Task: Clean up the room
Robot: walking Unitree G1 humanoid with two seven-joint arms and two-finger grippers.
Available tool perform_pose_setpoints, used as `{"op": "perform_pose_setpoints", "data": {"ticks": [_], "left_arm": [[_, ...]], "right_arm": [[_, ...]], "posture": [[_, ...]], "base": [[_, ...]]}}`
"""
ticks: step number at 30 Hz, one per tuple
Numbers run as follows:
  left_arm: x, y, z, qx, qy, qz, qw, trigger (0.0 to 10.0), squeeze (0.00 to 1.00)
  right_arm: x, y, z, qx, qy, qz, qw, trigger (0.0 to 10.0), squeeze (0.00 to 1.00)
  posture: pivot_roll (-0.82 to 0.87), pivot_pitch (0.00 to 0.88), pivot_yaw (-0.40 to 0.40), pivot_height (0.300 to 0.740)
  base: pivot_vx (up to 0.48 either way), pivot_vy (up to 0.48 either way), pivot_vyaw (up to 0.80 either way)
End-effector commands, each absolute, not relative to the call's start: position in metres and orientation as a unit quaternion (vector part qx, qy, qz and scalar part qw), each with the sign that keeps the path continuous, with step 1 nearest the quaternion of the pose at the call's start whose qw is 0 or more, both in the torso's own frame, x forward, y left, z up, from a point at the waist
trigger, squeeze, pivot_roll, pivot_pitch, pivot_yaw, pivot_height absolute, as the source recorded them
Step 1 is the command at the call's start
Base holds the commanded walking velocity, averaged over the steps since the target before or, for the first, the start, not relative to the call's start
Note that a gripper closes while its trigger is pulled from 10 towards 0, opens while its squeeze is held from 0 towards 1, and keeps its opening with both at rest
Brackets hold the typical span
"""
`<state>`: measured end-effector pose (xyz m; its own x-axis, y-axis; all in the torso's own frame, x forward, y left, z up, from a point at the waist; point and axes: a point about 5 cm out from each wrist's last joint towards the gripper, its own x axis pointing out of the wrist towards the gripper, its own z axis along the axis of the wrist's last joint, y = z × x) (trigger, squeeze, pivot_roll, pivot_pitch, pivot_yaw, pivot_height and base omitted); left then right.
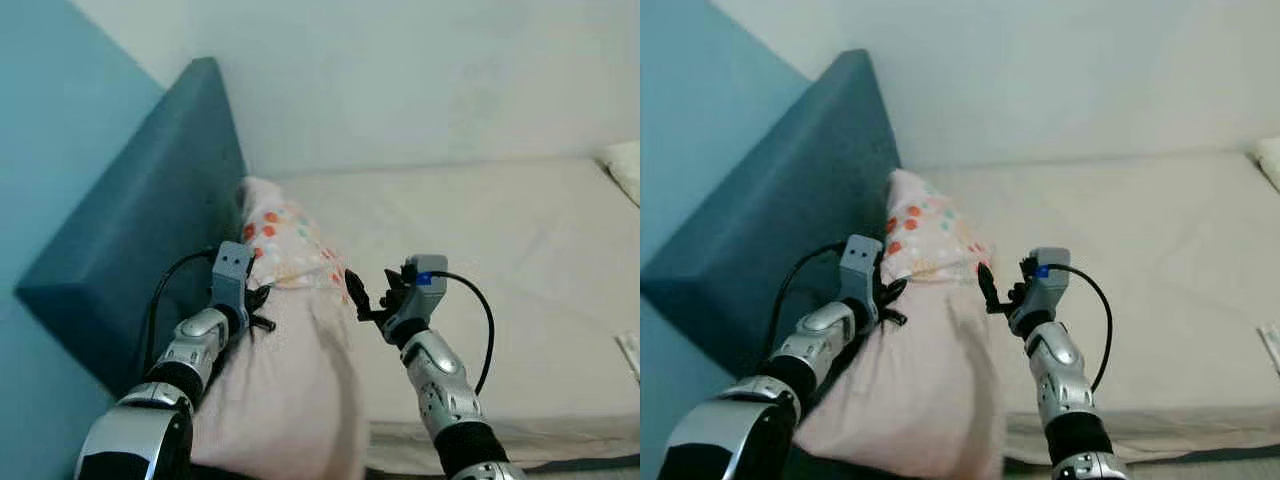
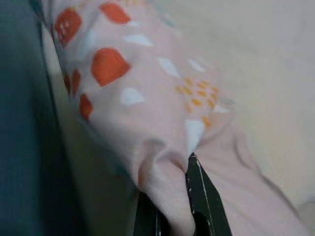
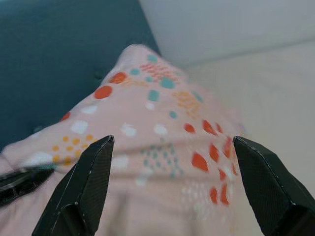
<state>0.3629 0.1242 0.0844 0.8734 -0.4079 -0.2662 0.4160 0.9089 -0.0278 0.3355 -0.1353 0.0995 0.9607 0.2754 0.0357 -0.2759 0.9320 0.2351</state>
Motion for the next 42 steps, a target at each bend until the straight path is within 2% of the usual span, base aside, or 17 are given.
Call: {"op": "perform_pose_setpoints", "data": {"ticks": [1, 4, 8, 18, 23, 29, 33, 35, 39, 42], "left_arm": [[0.367, 0.104, 0.097, 0.035, 0.104, -0.251, 0.962, 10.0, 0.0], [0.365, 0.084, 0.096, 0.054, 0.108, -0.271, 0.955, 10.0, 0.0], [0.361, 0.075, 0.089, 0.071, 0.12, -0.272, 0.952, 10.0, 0.0], [0.342, 0.075, 0.054, 0.087, 0.192, -0.239, 0.948, 10.0, 0.0], [0.333, 0.073, 0.041, 0.024, 0.23, -0.217, 0.949, 10.0, 0.0], [0.325, 0.065, 0.033, -0.044, 0.261, -0.208, 0.942, 10.0, 0.0], [0.332, 0.052, 0.046, -0.133, 0.234, -0.202, 0.942, 10.0, 0.0], [0.334, 0.049, 0.051, -0.145, 0.223, -0.207, 0.942, 10.0, 0.0], [0.346, 0.048, 0.068, -0.122, 0.189, -0.206, 0.952, 10.0, 0.0], [0.371, 0.069, 0.101, -0.059, 0.128, -0.13, 0.981, 10.0, 0.0]], "right_arm": [[0.333, -0.138, 0.098, 0.116, -0.003, 0.131, 0.985, 10.0, 0.0], [0.33, -0.141, 0.096, 0.114, -0.001, 0.125, 0.986, 10.0, 0.0], [0.328, -0.143, 0.094, 0.11, 0.002, 0.122, 0.987, 10.0, 0.0], [0.325, -0.145, 0.092, 0.101, 0.007, 0.121, 0.987, 10.0, 0.0], [0.323, -0.145, 0.092, 0.097, 0.01, 0.124, 0.988, 10.0, 0.0], [0.32, -0.143, 0.09, 0.091, 0.016, 0.127, 0.988, 10.0, 0.0], [0.319, -0.142, 0.089, 0.084, 0.021, 0.128, 0.988, 10.0, 0.0], [0.319, -0.142, 0.089, 0.082, 0.021, 0.128, 0.988, 10.0, 0.0], [0.318, -0.142, 0.089, 0.081, 0.022, 0.128, 0.988, 10.0, 0.0], [0.317, -0.142, 0.089, 0.079, 0.023, 0.127, 0.989, 10.0, 0.0]], "posture": [[-0.18, 0.063, 0.108, 0.74], [-0.2, 0.073, 0.109, 0.74], [-0.21, 0.079, 0.111, 0.74], [-0.22, 0.091, 0.102, 0.74], [-0.23, 0.102, 0.094, 0.74], [-0.24, 0.113, 0.089, 0.74], [-0.24, 0.122, 0.084, 0.74], [-0.24, 0.124, 0.084, 0.74], [-0.24, 0.128, 0.082, 0.74], [-0.24, 0.13, 0.085, 0.74]], "base": [[0.0, 0.0, 0.0], [0.0, 0.0, 0.0], [0.0, 0.0, 0.0], [0.0, 0.0, 0.0], [0.0, 0.0, 0.0], [0.0, -0.42, 0.0], [0.0, -0.234, 0.0], [0.0, 0.0, 0.0], [0.0, 0.0, 0.0], [0.0, 0.0, 0.0]]}}
